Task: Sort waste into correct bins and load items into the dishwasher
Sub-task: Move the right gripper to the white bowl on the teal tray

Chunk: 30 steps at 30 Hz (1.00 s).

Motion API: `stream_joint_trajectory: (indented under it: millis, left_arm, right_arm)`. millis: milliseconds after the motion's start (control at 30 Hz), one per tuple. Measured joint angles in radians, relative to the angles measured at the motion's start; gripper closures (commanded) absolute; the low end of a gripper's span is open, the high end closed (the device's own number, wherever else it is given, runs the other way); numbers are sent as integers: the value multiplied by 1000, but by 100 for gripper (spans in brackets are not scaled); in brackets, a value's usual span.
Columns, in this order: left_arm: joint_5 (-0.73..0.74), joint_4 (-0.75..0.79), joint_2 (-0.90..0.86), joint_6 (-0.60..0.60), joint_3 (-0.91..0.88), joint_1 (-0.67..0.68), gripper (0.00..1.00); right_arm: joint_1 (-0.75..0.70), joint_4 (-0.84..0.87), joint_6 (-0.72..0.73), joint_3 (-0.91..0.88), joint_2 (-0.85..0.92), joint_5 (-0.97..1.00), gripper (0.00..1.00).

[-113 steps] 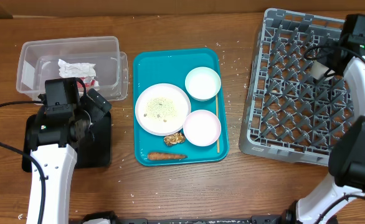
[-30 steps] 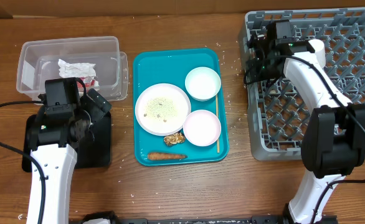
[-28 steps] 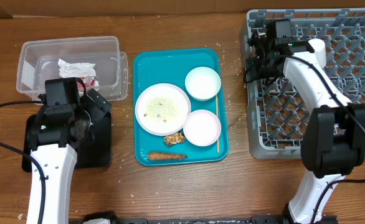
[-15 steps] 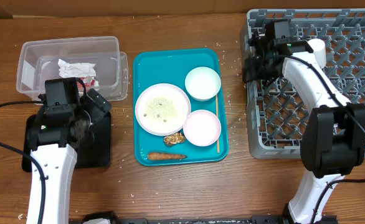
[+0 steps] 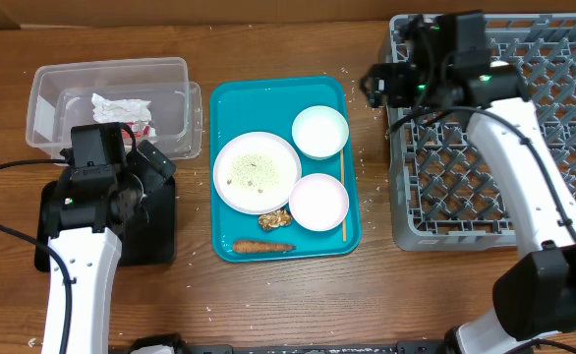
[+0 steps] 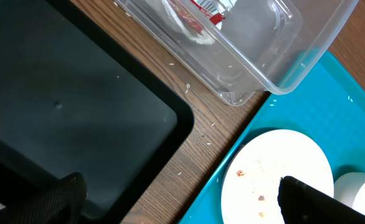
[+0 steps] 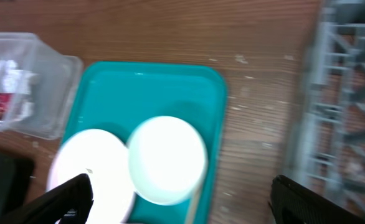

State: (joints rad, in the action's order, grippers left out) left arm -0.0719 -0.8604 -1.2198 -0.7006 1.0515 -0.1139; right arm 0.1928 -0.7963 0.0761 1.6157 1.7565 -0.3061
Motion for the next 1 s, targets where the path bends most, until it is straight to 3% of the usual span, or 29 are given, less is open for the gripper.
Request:
stream_joint_trajectory:
  millis: [233,433,900,1000]
  left_arm:
    - [0,0,0,0,0,0,0]
    - [0,0,0,0,0,0,0]
    - [0,0,0,0,0,0,0]
    - [0,0,0,0,0,0,0]
  right_arm:
    - [219,55,142,0,114,206,12]
    - [364,119,244,0,233,394,24]
    - [435,244,404,0,385,493,44]
    - [446,247,415,0,398,497,59]
